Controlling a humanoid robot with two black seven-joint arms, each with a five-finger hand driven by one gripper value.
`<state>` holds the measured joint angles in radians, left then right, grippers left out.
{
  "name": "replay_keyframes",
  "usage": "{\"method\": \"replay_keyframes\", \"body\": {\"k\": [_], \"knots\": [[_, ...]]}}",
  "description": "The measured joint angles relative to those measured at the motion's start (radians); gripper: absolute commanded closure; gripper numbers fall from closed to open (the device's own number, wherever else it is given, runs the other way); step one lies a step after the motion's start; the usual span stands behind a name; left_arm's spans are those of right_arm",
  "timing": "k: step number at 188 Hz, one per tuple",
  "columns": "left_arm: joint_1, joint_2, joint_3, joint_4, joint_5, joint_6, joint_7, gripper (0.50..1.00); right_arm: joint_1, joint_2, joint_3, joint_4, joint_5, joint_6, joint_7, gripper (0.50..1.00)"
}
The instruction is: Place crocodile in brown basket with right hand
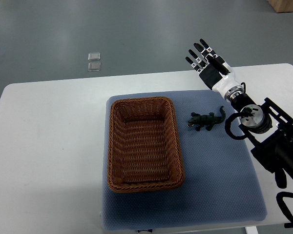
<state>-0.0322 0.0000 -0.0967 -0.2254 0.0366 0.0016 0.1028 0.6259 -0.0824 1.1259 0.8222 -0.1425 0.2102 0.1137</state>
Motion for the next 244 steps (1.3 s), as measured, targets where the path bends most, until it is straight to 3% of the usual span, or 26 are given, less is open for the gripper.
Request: {"method": "replay_keyframes", "body": {"k": [85,121,174,216,244], "knots": [[0.0,0.0,-0.005,0.001,-0.003,0.0,0.0,0.5,0.006,-0.007,-0.019,0.002,-0.004,0.001,-0.002,0.57],[0.0,0.0,-0.003,-0.001,-0.002,0.0,0.0,0.5,0.027,-0.056,-0.082,0.003,-0.044,0.013,-0.013,0.57],[0.0,0.0,0.004,-0.004,-0.001,-0.002,0.0,0.5,0.216,-0.232,-0.301,0.004,-0.317,0.113,-0.181,0.57],[0.0,0.0,0.005,-0.01,0.0,-0.002,0.001,0.5,0.513,-0.389,-0.692,0.075,-0.618,0.27,-0.321,0.57],[0.0,0.0,0.006,-0.011,0.0,-0.002,0.002,0.5,0.718,-0.411,-0.981,0.131,-0.748,0.334,-0.392,0.57]]}}
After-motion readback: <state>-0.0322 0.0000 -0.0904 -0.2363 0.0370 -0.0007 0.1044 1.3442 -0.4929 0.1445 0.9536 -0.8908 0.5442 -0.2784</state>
